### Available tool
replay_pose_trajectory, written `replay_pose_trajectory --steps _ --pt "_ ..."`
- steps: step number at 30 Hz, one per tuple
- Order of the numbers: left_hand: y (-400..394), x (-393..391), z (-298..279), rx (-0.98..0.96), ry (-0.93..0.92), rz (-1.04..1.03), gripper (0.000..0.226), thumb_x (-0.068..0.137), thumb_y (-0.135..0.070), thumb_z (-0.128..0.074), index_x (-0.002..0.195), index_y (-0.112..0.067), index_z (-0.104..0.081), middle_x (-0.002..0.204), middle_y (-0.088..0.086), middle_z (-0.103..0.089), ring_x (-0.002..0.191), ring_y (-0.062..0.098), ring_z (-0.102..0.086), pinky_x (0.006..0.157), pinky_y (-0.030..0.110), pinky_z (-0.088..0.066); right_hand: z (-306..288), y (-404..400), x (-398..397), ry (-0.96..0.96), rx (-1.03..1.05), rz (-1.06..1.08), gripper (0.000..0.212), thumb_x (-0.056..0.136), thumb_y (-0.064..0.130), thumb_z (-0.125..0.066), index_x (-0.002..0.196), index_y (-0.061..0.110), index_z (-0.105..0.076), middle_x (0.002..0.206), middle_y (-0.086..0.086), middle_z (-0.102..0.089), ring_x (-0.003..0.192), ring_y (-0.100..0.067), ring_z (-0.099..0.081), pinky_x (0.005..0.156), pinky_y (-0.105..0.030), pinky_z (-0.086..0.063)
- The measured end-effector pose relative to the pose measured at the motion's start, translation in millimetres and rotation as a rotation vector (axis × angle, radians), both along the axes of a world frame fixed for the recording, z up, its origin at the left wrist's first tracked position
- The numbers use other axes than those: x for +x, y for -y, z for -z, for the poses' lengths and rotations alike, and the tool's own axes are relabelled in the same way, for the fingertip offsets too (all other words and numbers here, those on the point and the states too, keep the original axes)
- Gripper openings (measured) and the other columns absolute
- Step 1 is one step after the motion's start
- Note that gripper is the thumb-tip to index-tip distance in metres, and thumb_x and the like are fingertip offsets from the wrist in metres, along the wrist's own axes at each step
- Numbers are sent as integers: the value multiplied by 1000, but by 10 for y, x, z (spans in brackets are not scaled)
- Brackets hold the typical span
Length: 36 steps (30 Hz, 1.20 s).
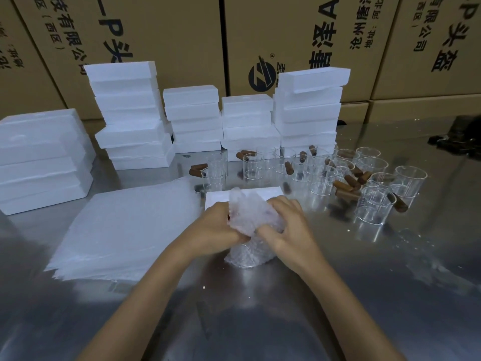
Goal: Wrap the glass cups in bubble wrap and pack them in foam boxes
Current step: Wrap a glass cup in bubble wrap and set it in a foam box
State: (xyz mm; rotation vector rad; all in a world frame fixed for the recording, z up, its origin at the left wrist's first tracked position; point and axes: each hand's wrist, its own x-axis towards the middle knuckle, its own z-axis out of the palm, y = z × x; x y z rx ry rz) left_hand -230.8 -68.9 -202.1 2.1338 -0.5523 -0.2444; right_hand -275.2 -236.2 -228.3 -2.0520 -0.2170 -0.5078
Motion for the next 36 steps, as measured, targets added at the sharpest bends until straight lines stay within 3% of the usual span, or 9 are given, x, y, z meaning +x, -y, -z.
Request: replay_pose_trajectory --steps 4,8,13,16,21,25,30,33,36 --pt "44 -30 7 39 -42 -52 28 58 -25 -67 86 -27 -70 76 -7 -70 78 19 -67 69 34 -54 -44 -40 -42 205 219 75 20 74 25 -66 90 24 -56 92 13 -58 99 -12 -52 81 -17 -39" --pt "-48 -36 -125 13 -24 -6 41 57 -25 -74 97 -26 -63 78 -14 -63 69 11 -54 62 34 -48 66 -73 -12 185 -96 140 10 72 20 -61 75 12 -66 100 9 -60 101 -12 -46 89 -31 -40" --pt "-186 -50 -267 -54 45 100 31 69 -26 -76 96 -32 -62 94 -19 -61 66 6 -49 61 16 -44 138 -68 -27 20 -425 78 50 77 43 -28 73 18 -71 128 13 -59 120 -6 -35 105 -33 -28" --pt "-111 -83 -193 57 225 106 11 80 -21 -74 84 -29 -66 88 -10 -61 68 3 -46 65 17 -38 108 -81 -55 22 -183 73 58 74 44 -28 84 11 -75 122 26 -55 119 3 -37 105 -34 -33" --pt "33 -124 -46 340 397 -23 17 73 -46 -61 72 -29 -60 87 -8 -39 90 6 -42 75 24 -42 50 -56 -54 261 69 169 20 78 26 -45 73 20 -65 105 16 -63 111 -6 -47 77 -17 -41" --pt "3 -104 -64 398 373 -7 36 69 -57 -47 70 -25 -63 85 -8 -42 90 7 -42 72 24 -41 135 -74 -36 161 -178 138 35 82 30 -40 59 22 -65 122 15 -63 120 -1 -40 97 -36 -41" --pt "-53 -102 -92 226 376 6 34 65 -65 -54 81 -36 -63 97 -17 -52 94 -1 -50 74 18 -42 178 -60 -24 92 -424 130 50 80 38 -25 64 24 -71 137 13 -59 131 -6 -34 105 -23 -21" --pt "-35 -135 -67 266 392 60 31 71 -59 -55 80 -33 -68 106 -20 -46 104 -4 -45 78 18 -39 164 -75 -9 103 -214 118 42 79 37 -32 63 23 -68 126 15 -63 125 0 -38 103 -25 -29" --pt "8 -156 -21 385 345 52 52 73 -72 -47 75 -28 -74 112 -24 -42 106 -8 -43 83 21 -40 123 -28 22 199 143 175 18 80 26 -45 76 25 -62 102 19 -65 111 -6 -50 85 -11 -37"
